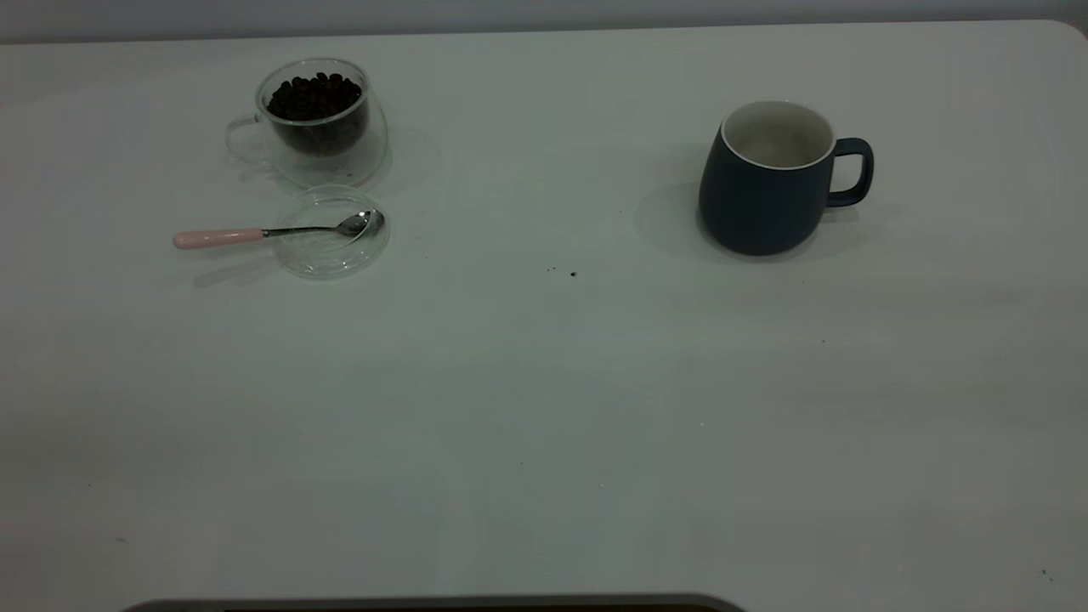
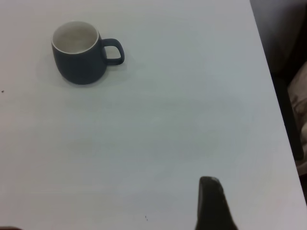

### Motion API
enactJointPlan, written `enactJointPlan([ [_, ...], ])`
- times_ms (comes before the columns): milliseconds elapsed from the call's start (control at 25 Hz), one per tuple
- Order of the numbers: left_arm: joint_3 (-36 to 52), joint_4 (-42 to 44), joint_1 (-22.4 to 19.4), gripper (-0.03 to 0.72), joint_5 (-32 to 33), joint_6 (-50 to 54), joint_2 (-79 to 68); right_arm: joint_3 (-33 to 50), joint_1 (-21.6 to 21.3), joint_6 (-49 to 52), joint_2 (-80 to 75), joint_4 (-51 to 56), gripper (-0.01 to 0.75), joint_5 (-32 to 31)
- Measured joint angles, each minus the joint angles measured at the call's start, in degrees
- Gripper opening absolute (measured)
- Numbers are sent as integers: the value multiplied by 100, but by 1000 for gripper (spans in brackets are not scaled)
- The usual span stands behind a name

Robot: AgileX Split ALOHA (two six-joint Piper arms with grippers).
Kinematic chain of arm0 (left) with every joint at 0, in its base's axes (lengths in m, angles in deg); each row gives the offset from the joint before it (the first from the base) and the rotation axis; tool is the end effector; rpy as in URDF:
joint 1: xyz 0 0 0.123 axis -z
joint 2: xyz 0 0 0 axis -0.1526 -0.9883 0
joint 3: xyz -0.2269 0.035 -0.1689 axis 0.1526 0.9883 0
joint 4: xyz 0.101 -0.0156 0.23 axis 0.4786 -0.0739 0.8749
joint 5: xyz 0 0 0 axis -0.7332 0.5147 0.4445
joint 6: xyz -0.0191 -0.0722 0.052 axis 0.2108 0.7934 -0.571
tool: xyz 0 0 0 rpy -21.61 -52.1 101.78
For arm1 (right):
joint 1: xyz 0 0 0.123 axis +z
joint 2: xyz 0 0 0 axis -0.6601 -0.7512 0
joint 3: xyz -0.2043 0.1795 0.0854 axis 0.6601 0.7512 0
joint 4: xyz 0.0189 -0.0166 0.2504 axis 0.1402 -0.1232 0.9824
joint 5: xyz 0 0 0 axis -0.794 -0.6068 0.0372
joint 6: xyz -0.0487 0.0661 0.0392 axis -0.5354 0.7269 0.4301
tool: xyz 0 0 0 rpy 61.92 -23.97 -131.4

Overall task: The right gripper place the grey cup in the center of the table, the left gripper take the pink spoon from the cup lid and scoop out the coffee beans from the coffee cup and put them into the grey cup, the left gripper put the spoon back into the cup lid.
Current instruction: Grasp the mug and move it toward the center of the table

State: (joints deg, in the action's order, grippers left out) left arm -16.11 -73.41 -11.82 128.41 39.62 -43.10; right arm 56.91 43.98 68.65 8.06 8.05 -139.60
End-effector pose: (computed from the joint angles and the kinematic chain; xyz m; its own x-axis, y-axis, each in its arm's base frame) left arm -0.0099 -0.0104 0.2679 -0.5133 0.0828 -0.8542 0.0963 0.9946 0.0385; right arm -0.0007 -0.0050 0.2642 -0.5600 0.0009 -0.8285 0.0135 0.9999 -0.0081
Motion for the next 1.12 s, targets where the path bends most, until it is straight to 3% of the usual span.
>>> enactJointPlan([
  [360,0,0,0,470,-5,-7,0,-77,0,-82,-1219,95,514,329],
  [760,0,0,0,470,-5,-7,0,-85,0,-1470,-4459,728,538,2576],
  [1120,0,5,0,470,-5,-7,0,-193,0,-2793,-6608,1910,538,3877],
])
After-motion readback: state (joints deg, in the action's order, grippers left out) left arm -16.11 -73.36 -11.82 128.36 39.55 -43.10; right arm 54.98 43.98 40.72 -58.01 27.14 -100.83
